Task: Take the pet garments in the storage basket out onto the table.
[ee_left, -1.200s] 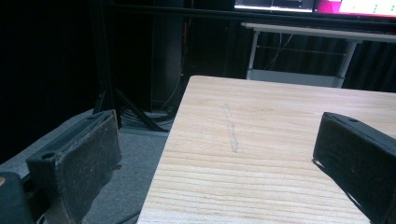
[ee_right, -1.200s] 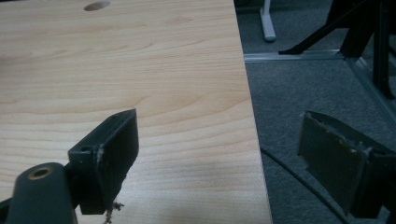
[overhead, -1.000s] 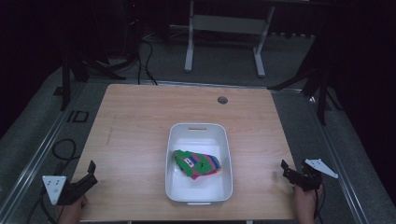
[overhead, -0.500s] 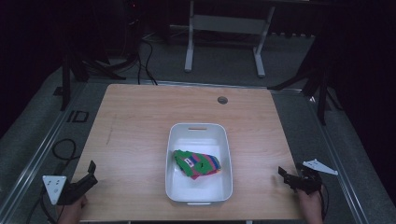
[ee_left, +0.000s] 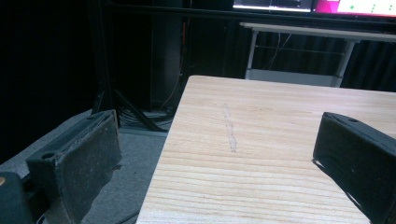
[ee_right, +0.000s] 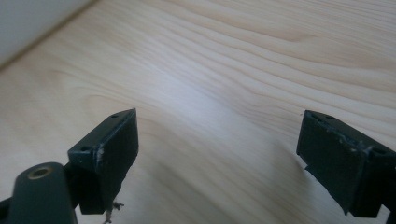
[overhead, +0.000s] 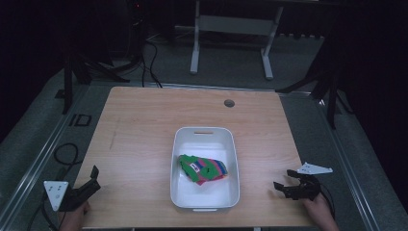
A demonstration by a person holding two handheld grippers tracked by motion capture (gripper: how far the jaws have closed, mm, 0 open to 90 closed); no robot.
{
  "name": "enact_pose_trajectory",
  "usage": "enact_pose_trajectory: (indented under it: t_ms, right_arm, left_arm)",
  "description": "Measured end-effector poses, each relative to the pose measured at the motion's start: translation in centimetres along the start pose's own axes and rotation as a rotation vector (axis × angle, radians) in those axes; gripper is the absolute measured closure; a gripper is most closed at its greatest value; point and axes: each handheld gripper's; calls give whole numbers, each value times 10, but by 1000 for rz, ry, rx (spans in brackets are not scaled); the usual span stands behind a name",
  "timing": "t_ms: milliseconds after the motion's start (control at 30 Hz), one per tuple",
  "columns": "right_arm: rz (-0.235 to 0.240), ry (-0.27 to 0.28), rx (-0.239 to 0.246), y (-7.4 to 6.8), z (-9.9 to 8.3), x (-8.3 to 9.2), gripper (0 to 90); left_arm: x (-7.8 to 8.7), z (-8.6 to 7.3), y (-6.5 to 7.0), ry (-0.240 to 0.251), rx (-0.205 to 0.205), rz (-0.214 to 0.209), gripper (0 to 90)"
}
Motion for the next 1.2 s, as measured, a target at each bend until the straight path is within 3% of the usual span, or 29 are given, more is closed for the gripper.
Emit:
enact_pose_trajectory:
  t_ms: [333, 467, 700, 1033, 1133, 1200]
  right_arm:
    - [169, -81, 82, -20, 17, -17, 132]
    - [233, -83, 123, -32, 30, -21, 132]
    - [269, -74, 199, -48, 58, -19, 132]
    - [319, -76, 317, -73, 112, -15, 128]
    - [292, -74, 365, -83, 125, -15, 128]
    - [303, -79, 382, -89, 133, -17, 128]
  left_arm:
    - [0, 0, 0, 0, 0, -1, 14]
    - [0, 0, 0, 1, 1, -2, 14]
    - [0, 0, 0, 0, 0, -3, 14]
    - [0, 0, -1, 1, 5, -8, 14]
    - [0, 0, -1, 1, 3, -9, 14]
    - [0, 0, -1, 1, 4, -10, 14]
Point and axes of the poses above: each handheld gripper's, and its own axes: x roughly backward along the jaws, z roughly out of its top, y roughly to its right, and after that the axes turned 4 degrees about z, right-handed
